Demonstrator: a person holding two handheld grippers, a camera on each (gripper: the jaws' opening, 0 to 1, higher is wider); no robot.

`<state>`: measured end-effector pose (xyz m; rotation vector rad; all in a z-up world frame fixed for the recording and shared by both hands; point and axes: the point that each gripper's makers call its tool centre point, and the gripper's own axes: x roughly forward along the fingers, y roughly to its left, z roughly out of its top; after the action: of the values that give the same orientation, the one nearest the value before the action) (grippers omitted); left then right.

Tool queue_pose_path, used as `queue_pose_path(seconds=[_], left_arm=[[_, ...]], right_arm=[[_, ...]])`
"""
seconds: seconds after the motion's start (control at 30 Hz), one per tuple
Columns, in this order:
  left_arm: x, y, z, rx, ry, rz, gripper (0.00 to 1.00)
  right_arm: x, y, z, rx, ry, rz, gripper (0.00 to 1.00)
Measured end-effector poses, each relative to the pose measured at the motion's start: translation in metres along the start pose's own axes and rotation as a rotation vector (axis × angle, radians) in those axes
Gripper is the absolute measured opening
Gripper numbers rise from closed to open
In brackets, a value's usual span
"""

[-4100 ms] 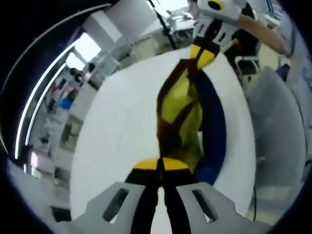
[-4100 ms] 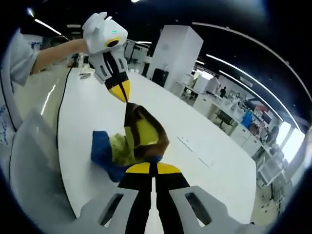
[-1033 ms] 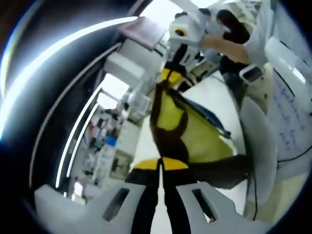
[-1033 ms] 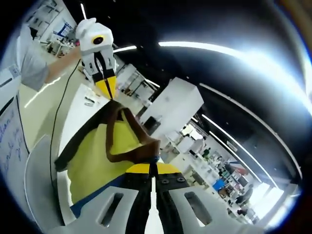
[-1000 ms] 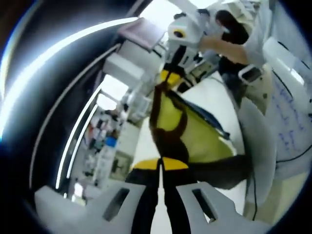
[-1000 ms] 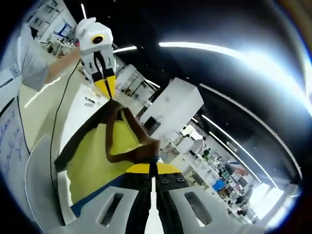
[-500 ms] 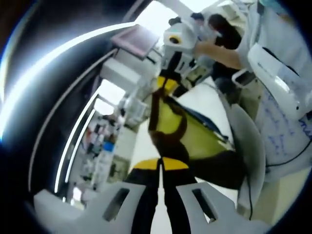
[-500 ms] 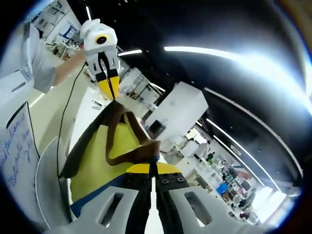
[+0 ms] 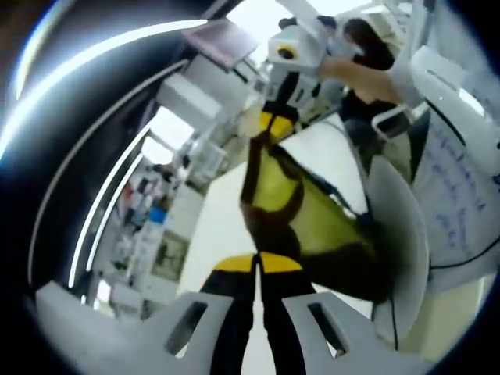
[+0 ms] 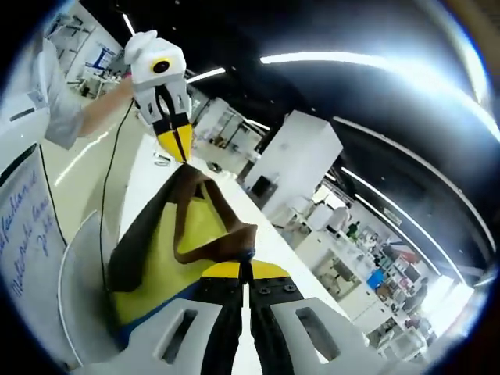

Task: Fold the garment on the visible template until the final outline fits inside the template.

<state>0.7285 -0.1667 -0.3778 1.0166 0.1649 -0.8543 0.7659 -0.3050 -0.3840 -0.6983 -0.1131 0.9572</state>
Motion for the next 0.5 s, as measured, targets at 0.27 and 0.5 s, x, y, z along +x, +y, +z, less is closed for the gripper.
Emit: queue_pose_path(seconds=[0.27, 0.5], left_arm=[[0.033, 0.020, -0.034, -0.081, 0.039, -0.002, 0.00], [0.061, 0.032, -0.062, -0.139, 0.066, -0.018, 0.00]], right_arm=[[0.031, -0.018, -0.032, 0.041, 0.044, -0.001, 0.02], [0.063, -0.031, -0.062, 0.087, 0.080, 0.011, 0.02]])
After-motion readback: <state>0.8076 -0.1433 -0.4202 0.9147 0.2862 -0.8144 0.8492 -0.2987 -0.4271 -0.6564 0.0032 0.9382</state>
